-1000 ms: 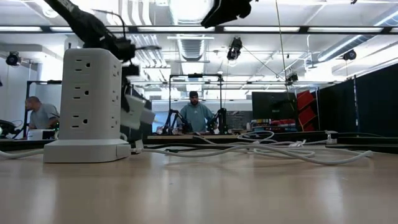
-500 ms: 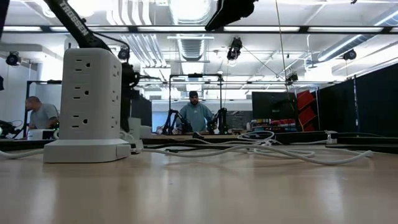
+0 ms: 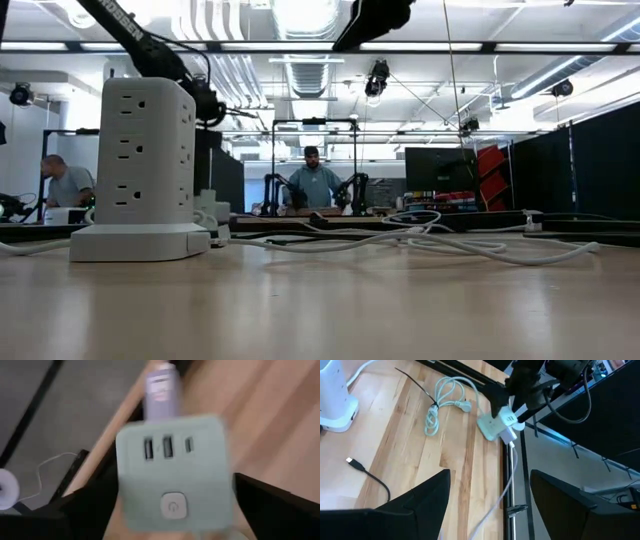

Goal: Insert USB
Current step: Insert the white charger cable into the black outlet extension

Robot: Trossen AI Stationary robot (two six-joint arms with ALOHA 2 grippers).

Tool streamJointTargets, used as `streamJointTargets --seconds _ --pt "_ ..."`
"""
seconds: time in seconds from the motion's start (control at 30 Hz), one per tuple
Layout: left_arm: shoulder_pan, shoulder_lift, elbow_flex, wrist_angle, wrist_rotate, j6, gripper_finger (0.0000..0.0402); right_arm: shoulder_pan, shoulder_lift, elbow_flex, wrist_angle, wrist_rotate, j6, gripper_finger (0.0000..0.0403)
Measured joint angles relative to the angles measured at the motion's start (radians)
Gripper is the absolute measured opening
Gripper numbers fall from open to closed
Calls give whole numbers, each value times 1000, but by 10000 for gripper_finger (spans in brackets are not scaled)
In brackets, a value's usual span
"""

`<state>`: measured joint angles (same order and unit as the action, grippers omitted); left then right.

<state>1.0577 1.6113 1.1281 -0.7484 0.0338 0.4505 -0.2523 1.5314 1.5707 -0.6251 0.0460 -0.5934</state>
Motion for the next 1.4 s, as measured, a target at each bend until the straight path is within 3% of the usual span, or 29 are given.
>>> streamJointTargets --seconds 0.3,0.47,0.57,0.83,1.0,1.2,1.3,1.4 --pt "-26 -12 85 -165 0 -101 362 -4 -6 0 -11 1 -35 249" --pt "-136 -24 117 -396 76 -130 343 -4 -11 0 -41 1 -35 242" --pt "-244 -29 99 -437 89 -156 334 -4 -11 0 -62 1 -35 238" --pt "-483 -11 13 -398 83 -239 313 -5 -11 0 -103 0 -28 235" --pt "-516 13 -104 -369 74 -262 313 -5 -11 0 -139 0 -23 242" --pt "-508 36 -204 -224 -47 -346 304 -5 -11 0 -138 -1 -10 243" --pt "-513 36 -221 -210 -40 -325 262 -4 -11 0 -140 -1 -8 236" --pt "-515 36 -222 -256 -40 -310 162 -4 -11 0 -148 -1 -6 228"
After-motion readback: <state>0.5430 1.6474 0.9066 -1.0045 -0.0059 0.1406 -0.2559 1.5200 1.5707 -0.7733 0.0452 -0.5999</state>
